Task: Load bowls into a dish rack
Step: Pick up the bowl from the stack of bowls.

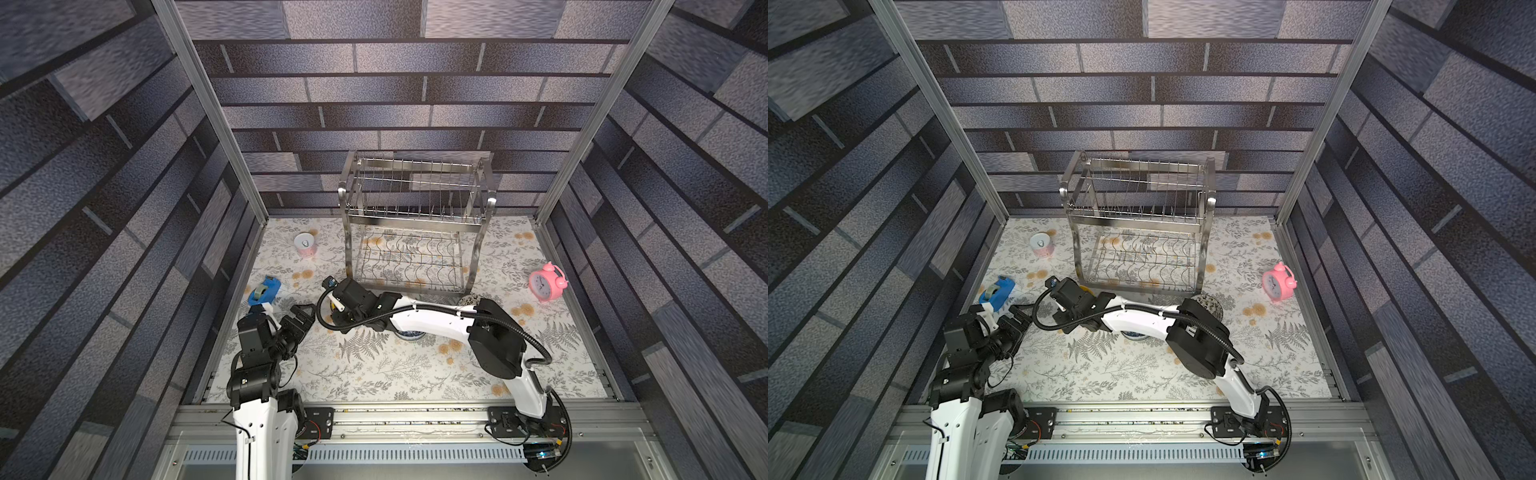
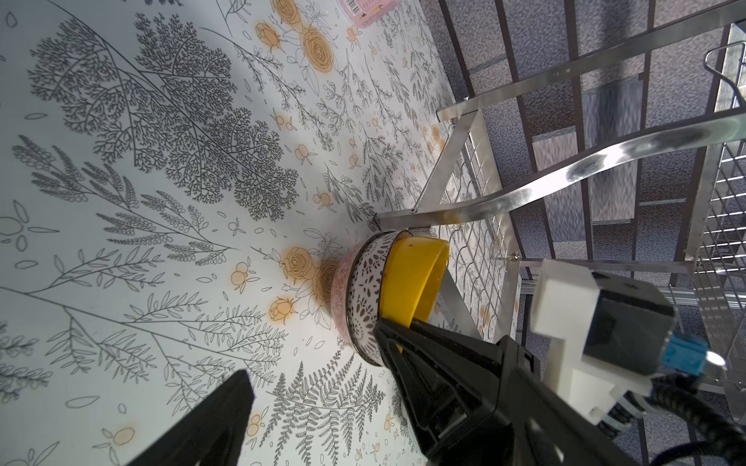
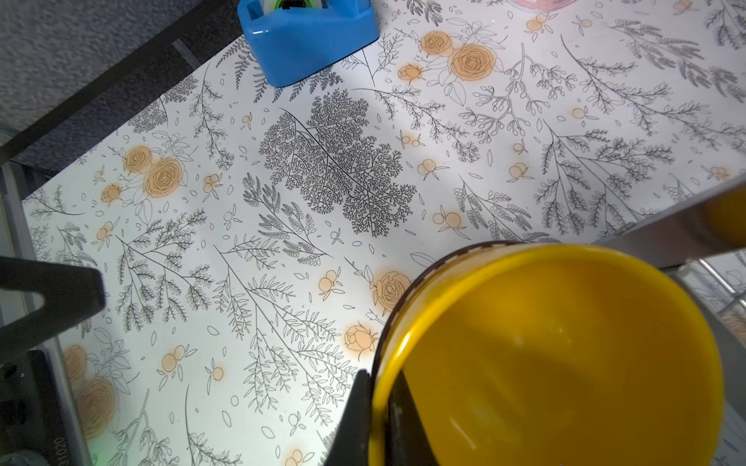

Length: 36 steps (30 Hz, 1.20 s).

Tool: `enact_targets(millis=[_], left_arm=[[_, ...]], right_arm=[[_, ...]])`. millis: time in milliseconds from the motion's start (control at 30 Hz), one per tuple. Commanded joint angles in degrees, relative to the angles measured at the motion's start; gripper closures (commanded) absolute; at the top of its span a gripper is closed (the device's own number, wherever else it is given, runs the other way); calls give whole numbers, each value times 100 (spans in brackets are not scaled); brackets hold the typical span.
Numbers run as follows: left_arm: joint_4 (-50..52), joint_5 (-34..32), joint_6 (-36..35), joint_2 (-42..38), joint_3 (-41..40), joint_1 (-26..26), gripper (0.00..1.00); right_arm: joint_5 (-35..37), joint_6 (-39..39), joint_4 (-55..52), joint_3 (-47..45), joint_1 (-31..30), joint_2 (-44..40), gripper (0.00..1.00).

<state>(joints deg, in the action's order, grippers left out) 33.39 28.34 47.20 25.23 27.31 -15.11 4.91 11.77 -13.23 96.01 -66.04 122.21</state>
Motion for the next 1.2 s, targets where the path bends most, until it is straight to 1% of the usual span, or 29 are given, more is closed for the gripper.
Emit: enact_targets(millis=[0,67,133,233,333,567,700,967,1167], left_arm=[[-83,84,-54,-3,-77,-53,0],[-83,93,-57,-6,-83,-55,0],[-82,108,-61,-1,-85,-69,0],[-79,110,-48,-12,-80,-78,0],[-82,127,-44,-10,-85,-88,0],[-66,163,-46,-25,-81,-126,0],[-77,189,-48,-23,-94,-145,0],[-232,369,-257,44,22,-152,0],[-380,691,-509,293,249,-140,0]], right_arm=[[-14,174,150,-51,-54,-97,99],[-50,219,160,-47,-58,-86,99],[-59,251,146,-29,-57,-51,93],[-58,290,163,-29,-57,-18,91],[-62,317,174,-21,-57,-5,92],[-117,340,154,41,-56,38,100],[-99,344,268,-78,-57,-37,100],[112,216,198,-157,-53,-544,100],[-109,212,29,-146,-53,-1009,100]])
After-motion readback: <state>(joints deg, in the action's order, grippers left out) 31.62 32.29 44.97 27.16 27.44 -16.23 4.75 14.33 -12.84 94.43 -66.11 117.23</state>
